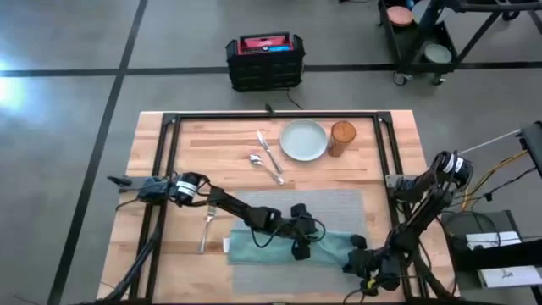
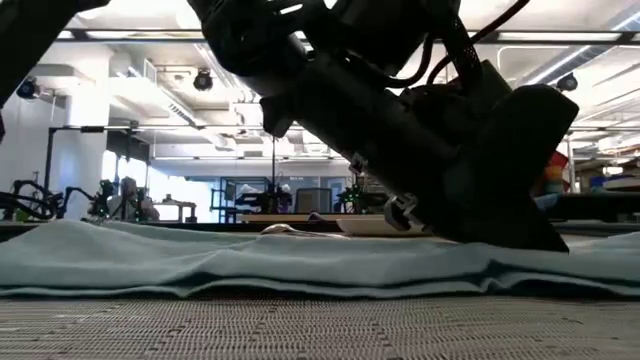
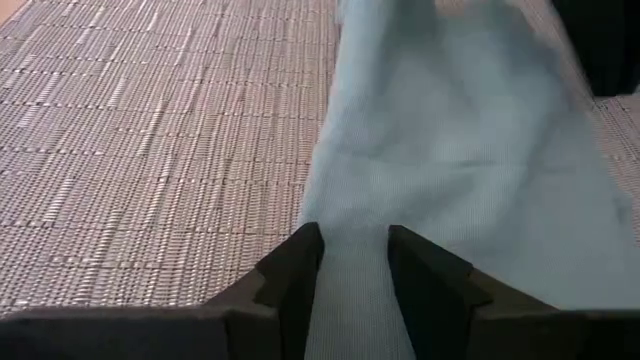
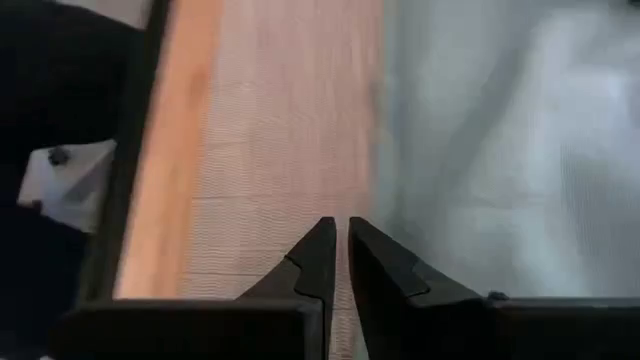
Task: Set table place
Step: Fold the blue napkin on the gray placemat
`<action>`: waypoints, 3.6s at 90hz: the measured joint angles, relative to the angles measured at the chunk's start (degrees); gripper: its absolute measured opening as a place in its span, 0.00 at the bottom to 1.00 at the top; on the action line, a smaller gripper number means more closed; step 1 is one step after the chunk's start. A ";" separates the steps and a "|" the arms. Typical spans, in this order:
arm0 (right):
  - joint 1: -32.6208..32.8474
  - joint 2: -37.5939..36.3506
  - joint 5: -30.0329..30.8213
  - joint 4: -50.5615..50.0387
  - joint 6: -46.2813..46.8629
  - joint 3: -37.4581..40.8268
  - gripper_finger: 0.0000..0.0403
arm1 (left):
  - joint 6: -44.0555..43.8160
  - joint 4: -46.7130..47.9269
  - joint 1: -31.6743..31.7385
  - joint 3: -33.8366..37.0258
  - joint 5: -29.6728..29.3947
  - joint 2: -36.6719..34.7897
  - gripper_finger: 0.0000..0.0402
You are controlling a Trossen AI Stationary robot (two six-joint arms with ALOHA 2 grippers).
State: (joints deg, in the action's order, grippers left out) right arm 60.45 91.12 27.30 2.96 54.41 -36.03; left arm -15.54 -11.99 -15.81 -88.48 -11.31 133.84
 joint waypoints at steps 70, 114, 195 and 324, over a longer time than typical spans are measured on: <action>-2.24 1.91 5.32 0.04 -3.71 -1.15 0.05 | 0.01 0.00 0.00 0.01 -0.13 0.00 0.28; 1.12 -18.55 -2.11 -30.07 46.55 0.44 0.10 | -2.84 22.49 -4.35 0.16 1.60 -13.44 0.28; 3.04 -9.48 1.30 -22.93 64.13 4.28 0.50 | 3.82 14.73 -7.72 1.36 -0.28 -10.24 0.28; -1.39 -1.58 12.00 -13.54 61.66 4.26 0.30 | 6.06 1.39 -3.02 1.26 1.36 -1.99 0.28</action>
State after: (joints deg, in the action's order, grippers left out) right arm 59.06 89.54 39.30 -10.58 116.07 -31.77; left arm -9.47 -10.60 -18.83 -87.22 -9.96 131.85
